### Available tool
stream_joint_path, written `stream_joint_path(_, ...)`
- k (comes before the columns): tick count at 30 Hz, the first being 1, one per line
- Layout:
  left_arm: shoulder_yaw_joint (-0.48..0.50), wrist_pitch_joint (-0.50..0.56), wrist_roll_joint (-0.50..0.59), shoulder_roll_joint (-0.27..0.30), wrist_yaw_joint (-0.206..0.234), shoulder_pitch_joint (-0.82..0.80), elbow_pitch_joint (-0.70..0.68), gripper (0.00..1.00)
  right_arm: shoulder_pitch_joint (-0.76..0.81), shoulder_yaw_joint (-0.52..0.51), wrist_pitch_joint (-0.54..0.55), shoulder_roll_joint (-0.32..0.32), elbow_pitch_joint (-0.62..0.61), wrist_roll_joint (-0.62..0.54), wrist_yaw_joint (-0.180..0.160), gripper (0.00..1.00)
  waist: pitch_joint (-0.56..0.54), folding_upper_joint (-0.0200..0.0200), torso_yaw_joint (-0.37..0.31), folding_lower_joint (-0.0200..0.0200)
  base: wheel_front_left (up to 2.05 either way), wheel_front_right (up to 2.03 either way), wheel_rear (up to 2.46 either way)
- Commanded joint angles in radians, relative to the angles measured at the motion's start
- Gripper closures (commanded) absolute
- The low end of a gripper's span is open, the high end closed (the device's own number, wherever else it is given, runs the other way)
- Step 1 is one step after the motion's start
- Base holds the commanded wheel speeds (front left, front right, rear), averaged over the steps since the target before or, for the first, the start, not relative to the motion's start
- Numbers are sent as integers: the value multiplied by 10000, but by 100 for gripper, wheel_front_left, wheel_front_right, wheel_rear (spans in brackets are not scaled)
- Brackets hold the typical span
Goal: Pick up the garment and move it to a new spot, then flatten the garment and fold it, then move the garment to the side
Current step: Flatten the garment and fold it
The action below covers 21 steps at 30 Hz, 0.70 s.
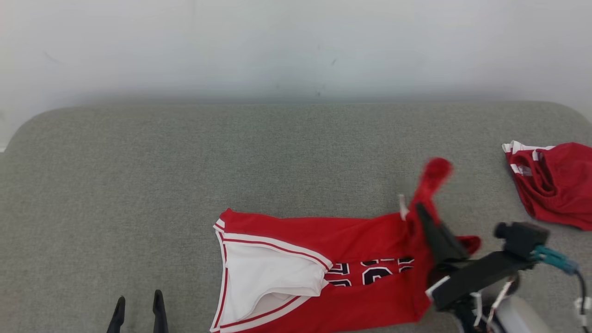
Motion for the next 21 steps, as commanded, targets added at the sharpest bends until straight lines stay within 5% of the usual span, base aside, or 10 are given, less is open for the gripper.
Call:
stream_joint_path(1,-18,-32,-113,-6,43,29,32,0,71,105,118,164,-175,39,13,100,-41,0,84,-1,0,0,0)
stream_joint_path(11,-565,-32,-229,-6,75,-244,332,0,-409,1267,724,2197,-57,-487,13,100,-196,0,867,-1,0,0,0)
stream_joint_path(21,-1174,-32,-393,-7,55,-720,683,0,-1533,2336,45,2676,1850,4,13,100,-40,0,1687,-1,0,0,0)
